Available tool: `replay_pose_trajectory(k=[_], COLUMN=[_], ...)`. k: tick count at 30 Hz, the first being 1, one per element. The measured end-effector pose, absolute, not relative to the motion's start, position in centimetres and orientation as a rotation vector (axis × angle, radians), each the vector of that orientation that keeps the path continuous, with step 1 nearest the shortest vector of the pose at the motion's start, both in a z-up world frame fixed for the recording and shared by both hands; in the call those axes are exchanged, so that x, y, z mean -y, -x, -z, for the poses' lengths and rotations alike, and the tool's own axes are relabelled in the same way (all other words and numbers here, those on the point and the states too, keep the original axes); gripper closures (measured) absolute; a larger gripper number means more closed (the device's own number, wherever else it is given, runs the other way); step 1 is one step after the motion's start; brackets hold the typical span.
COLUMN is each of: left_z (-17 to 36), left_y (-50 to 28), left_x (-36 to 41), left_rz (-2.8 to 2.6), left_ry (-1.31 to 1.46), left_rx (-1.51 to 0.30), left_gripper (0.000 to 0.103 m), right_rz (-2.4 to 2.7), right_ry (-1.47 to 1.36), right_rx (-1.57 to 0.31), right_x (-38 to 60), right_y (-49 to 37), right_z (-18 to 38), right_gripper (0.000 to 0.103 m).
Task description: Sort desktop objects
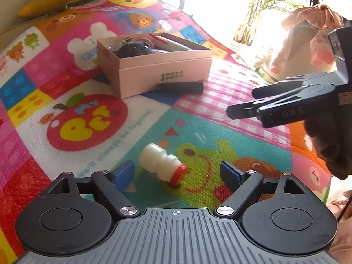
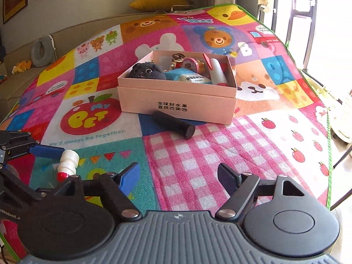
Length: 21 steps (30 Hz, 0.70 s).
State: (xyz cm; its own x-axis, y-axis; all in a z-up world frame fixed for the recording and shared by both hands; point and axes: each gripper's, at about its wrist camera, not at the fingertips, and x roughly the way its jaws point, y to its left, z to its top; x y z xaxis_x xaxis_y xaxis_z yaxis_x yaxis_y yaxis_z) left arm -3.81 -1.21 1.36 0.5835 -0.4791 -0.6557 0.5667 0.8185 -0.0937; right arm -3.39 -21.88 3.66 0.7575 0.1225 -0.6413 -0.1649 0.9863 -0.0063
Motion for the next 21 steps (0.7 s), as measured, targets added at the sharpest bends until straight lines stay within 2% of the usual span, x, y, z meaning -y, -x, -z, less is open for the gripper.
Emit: replay_pose_trajectory(k=[8, 15, 18, 20, 21], left_z=[-2.3, -1.9, -1.9, -1.7, -1.6], left_y=[6.6, 5.2, 4.9, 4.8, 4.6], left_x=[2.8, 1.9, 1.9, 2.1, 2.2], left_rz=[0.713, 0.533, 0.495, 0.494, 0.497], left_ry=[-0.164, -0.19, -0.183, -0.207, -0.213], left_rx=[-0.708, -0.717, -0.699, -0.696, -0.703], left_gripper=[0.009, 0.009, 0.013, 0.019, 0.027], right_rz=[-0.108, -0.076, -0.064, -0.061, -0.061], right_ry=[0.043, 0.026, 0.019, 0.015, 0.014], right_rx=[-0.702, -0.708, -0.707, -0.716, -0.718], right_x=[22.6, 23.3, 23.6, 23.7, 23.7], right_y=[3.0, 3.3, 3.3, 3.2, 3.2], right_z=[-2.4, -1.6, -1.3, -1.0, -1.0], right_gripper=[0.011, 0.006, 0.005, 0.005, 0.005])
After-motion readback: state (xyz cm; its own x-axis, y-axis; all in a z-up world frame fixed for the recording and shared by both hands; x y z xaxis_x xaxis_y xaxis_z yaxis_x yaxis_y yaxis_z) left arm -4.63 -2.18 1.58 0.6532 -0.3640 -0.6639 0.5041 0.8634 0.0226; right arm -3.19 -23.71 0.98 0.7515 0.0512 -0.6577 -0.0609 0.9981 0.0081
